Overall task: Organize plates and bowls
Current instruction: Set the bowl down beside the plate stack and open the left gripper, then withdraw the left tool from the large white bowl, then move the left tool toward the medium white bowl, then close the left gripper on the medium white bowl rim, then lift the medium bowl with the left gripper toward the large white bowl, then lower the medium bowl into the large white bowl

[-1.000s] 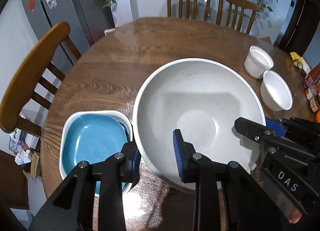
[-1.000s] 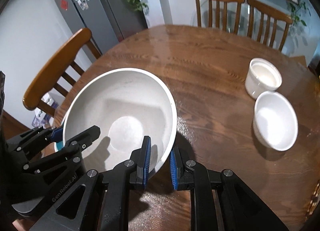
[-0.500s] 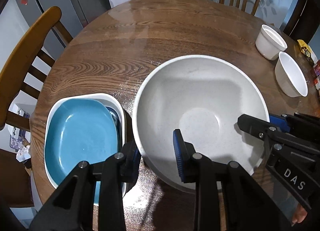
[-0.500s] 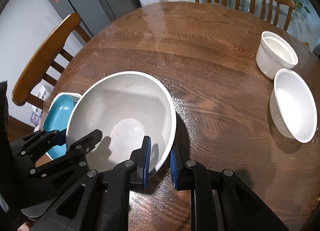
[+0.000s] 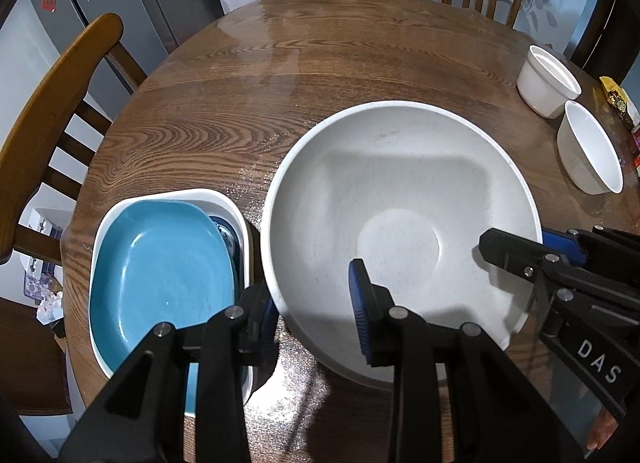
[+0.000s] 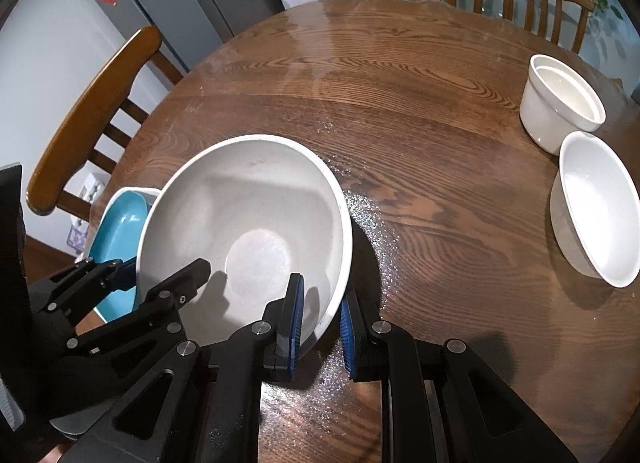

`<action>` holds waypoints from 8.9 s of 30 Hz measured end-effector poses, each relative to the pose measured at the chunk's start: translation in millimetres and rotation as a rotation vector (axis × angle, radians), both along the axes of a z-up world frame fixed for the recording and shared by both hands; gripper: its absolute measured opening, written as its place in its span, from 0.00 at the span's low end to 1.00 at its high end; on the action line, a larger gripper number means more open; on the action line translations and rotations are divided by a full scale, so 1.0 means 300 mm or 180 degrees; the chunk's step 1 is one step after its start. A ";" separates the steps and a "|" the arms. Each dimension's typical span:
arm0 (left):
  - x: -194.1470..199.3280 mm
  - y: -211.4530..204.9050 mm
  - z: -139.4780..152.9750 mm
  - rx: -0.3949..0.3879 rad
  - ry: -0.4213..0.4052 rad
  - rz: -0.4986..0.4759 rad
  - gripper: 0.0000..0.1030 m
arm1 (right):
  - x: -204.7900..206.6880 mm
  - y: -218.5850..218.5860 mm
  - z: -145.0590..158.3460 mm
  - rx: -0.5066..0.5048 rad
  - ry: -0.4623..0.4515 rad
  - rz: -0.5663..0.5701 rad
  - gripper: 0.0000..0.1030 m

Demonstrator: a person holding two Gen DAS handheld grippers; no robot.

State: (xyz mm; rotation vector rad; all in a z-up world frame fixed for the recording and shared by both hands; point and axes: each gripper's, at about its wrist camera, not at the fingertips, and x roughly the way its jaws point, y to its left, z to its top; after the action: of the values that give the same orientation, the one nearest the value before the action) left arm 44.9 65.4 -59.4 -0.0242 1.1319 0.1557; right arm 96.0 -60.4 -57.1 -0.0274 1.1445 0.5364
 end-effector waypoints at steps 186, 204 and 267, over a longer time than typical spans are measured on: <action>0.246 -0.694 0.108 -0.0171 -0.0305 -0.0973 0.23 | 0.120 -0.717 0.100 0.0405 -0.0385 -0.0889 0.12; -0.034 -0.615 0.289 -0.0175 -0.0736 -0.0956 0.24 | -0.133 -0.657 0.271 0.0450 -0.0735 -0.0755 0.13; -0.071 0.000 0.256 -0.0340 -0.0523 -0.0133 0.24 | -0.100 -0.012 0.271 0.0360 -0.0539 0.0067 0.13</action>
State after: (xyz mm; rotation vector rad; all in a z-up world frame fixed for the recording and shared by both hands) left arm 23.5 65.5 17.6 -0.1067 0.9749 0.0547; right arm 66.1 -63.9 24.3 0.0127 0.9484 0.6055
